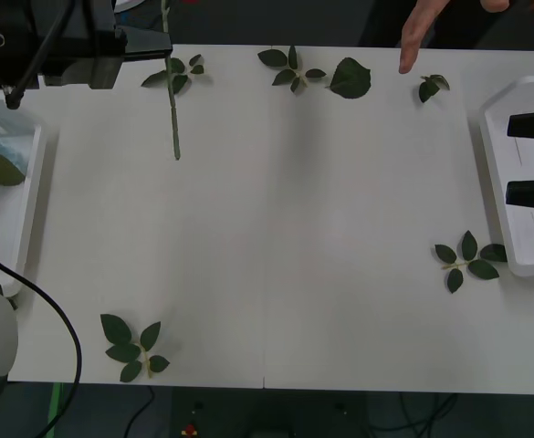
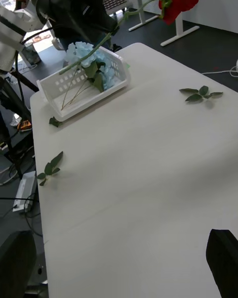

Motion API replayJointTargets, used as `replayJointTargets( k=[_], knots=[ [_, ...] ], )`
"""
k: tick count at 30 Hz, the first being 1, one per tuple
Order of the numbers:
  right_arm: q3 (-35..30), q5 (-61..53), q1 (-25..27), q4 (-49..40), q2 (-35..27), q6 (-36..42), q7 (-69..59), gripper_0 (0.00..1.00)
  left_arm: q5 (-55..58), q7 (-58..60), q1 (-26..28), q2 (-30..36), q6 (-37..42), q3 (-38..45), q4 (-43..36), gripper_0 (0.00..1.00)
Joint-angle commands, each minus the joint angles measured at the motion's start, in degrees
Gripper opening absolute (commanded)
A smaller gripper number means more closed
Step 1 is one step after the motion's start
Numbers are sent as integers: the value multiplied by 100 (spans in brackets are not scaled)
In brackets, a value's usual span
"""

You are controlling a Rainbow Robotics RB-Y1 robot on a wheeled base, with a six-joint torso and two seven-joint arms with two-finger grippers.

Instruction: Place the red flowers into the right box and the blue flowers into the left box. If a person shows an open palm, hand one flower to the person first, then continue sorting.

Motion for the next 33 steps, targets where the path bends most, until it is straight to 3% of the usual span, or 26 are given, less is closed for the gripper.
replayJointTargets(
  k=[1,16,22,29,33],
  knots=[
    [-1,-174,14,-56,-128,-68,-937,100,426,-913,244,-176,-304,-218,-387,0],
    [8,-218,-408,-92,487,-68,-3108,100,997,-3348,271,-730,-849,-341,-379,0],
    [175,-209,-628,-92,698,-182,-3073,100,980,-3840,279,-976,-1526,-921,-343,0],
    [429,-156,-900,-74,962,-463,-2290,100,980,-3945,262,-976,-3108,-2081,-326,0],
    [728,-156,-979,-74,970,-788,-1956,100,1033,-3919,156,-958,-3521,-2485,-308,0]
  ],
)
